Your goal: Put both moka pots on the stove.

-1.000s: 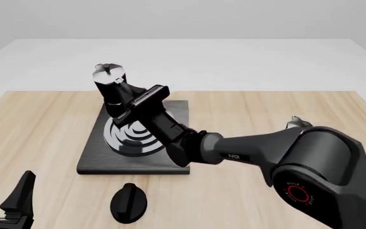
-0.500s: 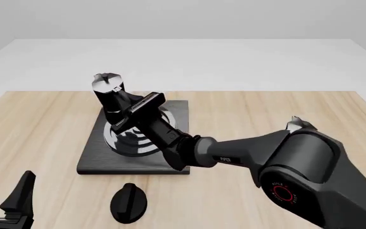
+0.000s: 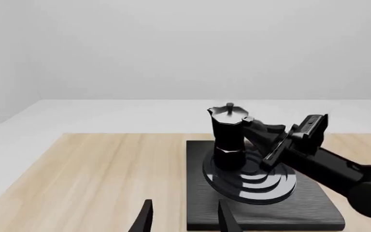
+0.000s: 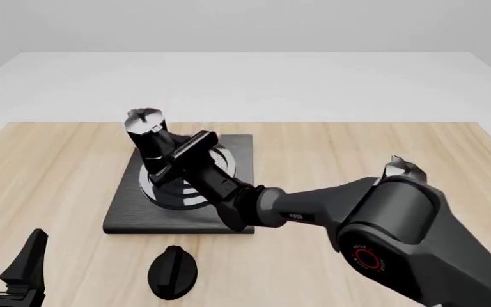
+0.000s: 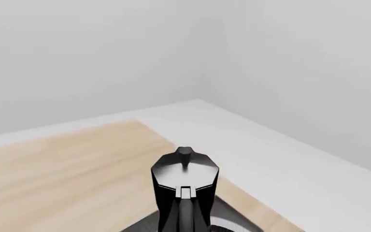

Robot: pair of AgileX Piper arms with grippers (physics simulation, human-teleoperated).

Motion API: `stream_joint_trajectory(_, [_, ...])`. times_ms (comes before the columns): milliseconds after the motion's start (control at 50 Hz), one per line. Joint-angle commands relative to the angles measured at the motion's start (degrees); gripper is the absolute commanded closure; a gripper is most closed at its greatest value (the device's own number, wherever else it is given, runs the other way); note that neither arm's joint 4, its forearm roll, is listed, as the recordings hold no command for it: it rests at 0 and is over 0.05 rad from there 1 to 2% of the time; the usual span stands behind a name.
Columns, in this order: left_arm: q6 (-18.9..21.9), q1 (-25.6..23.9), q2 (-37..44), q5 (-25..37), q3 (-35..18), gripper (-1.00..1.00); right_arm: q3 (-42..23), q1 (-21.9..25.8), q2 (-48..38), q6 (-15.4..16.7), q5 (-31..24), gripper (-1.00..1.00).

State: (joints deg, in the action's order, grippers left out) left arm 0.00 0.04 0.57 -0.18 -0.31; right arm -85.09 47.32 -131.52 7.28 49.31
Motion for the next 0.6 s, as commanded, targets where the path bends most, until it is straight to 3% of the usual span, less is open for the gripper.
stream_joint_trajectory(20, [0.0,0.0,0.0,0.0,0.0,-1.0,-1.8,0.1,0.6,0.5,-0.3,1.0])
stream_joint_trajectory(600, [0.0,0.0,0.0,0.0,0.0,-1.0,-2.4,-0.5,-1.1,0.5,-0.8,1.0])
